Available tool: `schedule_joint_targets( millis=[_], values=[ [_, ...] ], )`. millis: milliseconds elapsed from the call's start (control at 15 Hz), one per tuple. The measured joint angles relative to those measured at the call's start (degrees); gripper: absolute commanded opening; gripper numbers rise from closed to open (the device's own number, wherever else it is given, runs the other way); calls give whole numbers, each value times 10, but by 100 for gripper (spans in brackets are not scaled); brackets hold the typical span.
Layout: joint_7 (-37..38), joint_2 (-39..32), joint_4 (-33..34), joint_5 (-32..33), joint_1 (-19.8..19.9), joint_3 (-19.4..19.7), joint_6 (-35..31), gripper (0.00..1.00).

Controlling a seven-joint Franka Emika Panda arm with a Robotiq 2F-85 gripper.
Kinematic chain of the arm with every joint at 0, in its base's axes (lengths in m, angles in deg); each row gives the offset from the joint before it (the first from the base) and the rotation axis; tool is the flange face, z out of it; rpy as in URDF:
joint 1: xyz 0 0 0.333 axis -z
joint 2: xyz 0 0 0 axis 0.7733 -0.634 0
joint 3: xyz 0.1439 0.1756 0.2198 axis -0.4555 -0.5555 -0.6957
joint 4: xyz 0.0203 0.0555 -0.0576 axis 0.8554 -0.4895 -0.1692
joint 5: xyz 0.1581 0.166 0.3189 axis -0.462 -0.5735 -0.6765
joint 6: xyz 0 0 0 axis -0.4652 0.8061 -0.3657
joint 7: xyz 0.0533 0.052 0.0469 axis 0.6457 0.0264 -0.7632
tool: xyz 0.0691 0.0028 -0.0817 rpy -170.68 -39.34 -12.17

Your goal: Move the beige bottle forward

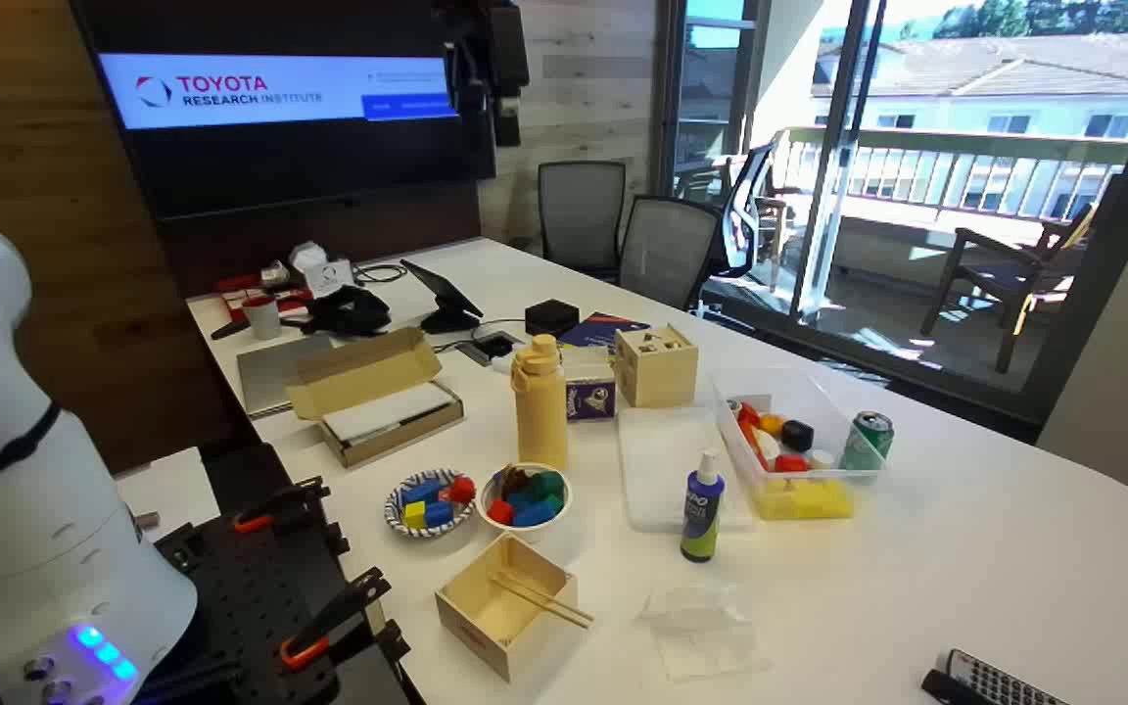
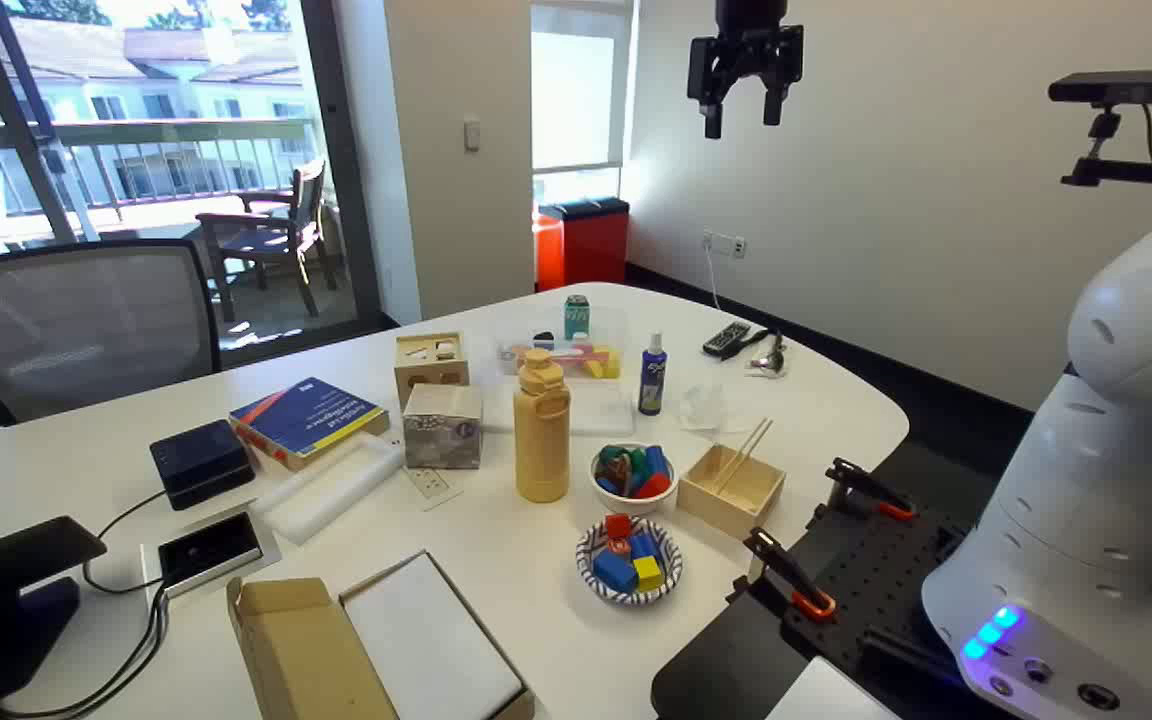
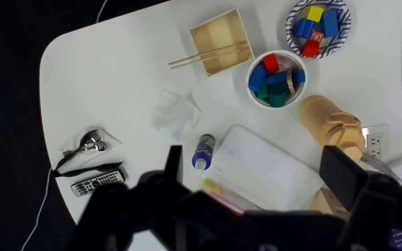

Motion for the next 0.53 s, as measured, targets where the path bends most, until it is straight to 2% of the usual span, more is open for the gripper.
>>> schedule_joint_targets(
  millis=[333, 533],
  values=[
    [2, -15, -2, -4, -11, -3, -18, 100],
    [30, -74, -13, -9, -39, -32, -101, 100]
  ],
)
